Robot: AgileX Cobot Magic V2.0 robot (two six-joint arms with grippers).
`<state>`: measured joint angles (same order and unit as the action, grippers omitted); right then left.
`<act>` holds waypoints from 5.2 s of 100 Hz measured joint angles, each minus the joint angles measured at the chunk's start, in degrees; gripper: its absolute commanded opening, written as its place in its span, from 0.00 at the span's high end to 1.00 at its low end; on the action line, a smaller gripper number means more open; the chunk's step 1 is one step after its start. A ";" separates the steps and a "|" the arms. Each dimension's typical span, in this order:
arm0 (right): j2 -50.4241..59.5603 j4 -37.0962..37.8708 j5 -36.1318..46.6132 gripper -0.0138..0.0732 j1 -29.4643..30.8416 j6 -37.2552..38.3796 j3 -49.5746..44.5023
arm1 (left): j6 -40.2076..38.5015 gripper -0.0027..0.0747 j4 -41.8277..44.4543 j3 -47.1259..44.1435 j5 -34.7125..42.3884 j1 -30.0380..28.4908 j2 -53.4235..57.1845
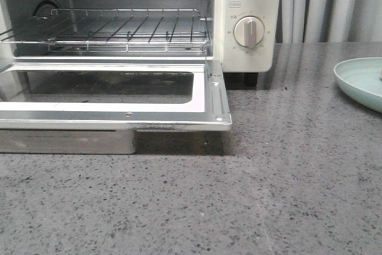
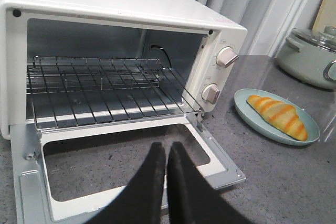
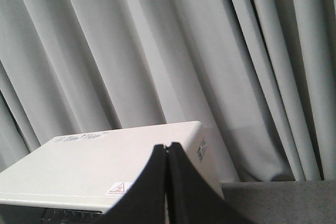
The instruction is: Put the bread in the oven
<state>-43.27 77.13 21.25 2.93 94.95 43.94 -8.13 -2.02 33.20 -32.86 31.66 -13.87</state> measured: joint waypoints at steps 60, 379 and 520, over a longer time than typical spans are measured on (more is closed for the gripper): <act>-0.14 -55.84 -26.37 0.92 -1.00 -84.85 0.00 | 0.00 0.99 -0.04 0.00 0.00 0.00 0.00; -33.90 -82.12 -64.45 0.92 3.82 -100.23 11.38 | 0.00 0.99 1.47 0.00 9.23 0.00 0.00; -22.32 -81.99 -93.49 0.92 -42.33 -102.87 28.57 | 0.00 0.99 1.47 0.00 9.47 0.00 0.00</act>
<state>-65.59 -4.86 -72.24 -39.40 -7.92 72.51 -8.13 -0.55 33.20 -23.39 31.66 -13.87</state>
